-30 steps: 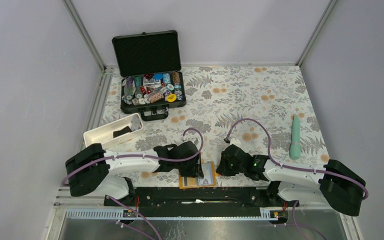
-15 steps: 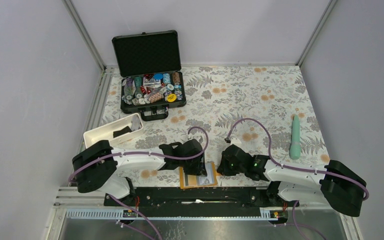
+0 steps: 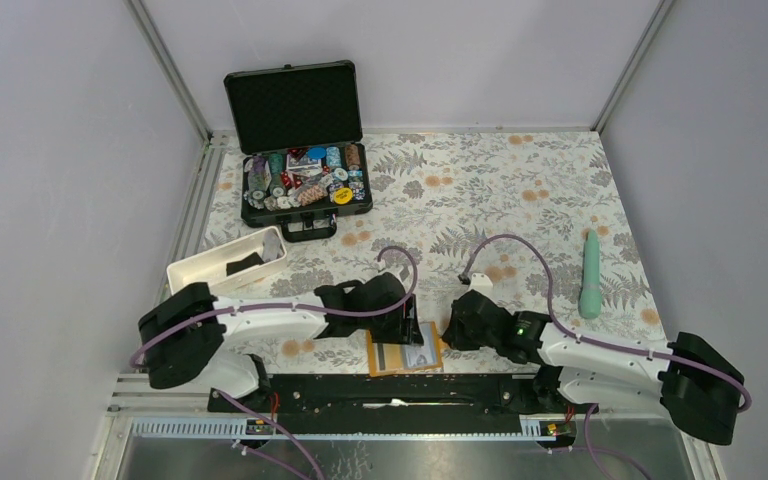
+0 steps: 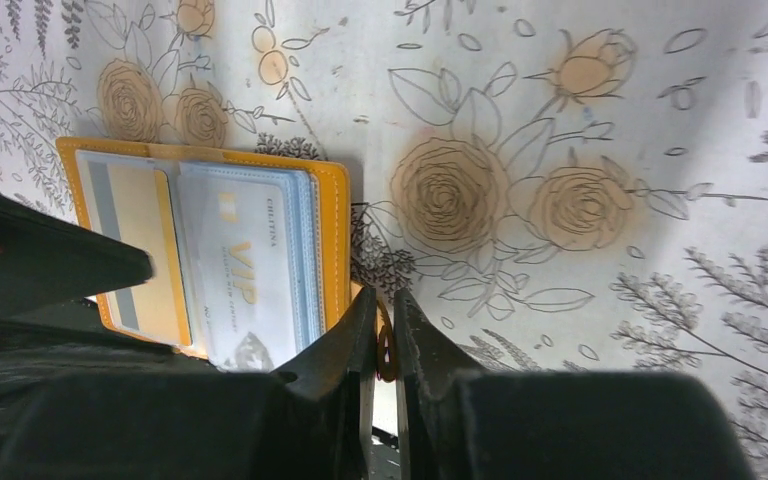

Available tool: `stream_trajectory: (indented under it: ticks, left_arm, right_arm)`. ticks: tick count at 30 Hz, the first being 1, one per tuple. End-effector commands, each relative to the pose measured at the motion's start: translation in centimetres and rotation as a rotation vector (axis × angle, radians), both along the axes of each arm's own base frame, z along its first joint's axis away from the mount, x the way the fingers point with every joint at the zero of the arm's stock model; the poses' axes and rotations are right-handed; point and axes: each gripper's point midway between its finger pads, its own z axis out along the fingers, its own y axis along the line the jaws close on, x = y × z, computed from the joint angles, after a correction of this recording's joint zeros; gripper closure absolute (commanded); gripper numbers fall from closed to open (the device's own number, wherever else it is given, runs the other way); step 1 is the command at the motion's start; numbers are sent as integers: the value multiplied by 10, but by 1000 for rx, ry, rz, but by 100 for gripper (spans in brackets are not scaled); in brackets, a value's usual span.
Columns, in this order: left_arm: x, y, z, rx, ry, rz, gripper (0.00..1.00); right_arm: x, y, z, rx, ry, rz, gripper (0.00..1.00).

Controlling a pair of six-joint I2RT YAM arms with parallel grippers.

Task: Put the credit cards into the card holder
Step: Insert the credit card into the card holder.

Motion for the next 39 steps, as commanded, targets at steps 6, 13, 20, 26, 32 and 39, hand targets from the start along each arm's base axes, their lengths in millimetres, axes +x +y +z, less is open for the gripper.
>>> stream_trajectory:
  ticks: [6,13,20,26,32,39]
  left_arm:
    - [25,34,22,-56,-91,124,34]
    - [23,61,11,-53,-91,221,21]
    - [18,57,-1,-94,-49,230,28]
    - [18,55,-10,-63,-36,225,43]
    - [17,56,-19,-30,-22,222,46]
    - [17,55,-22,-18,-17,219,49]
  right_arm:
    - [18,-27,20,-94,-99,-79,78]
    - [20,-14,58,-23,-148,-9,45]
    - [3,17,54,81,-66,112,62]
    - [-3,25,39,122,-23,114,68]
    - [-6,19,21,79,6,104,69]
    - [-9,17,10,65,27,104,71]
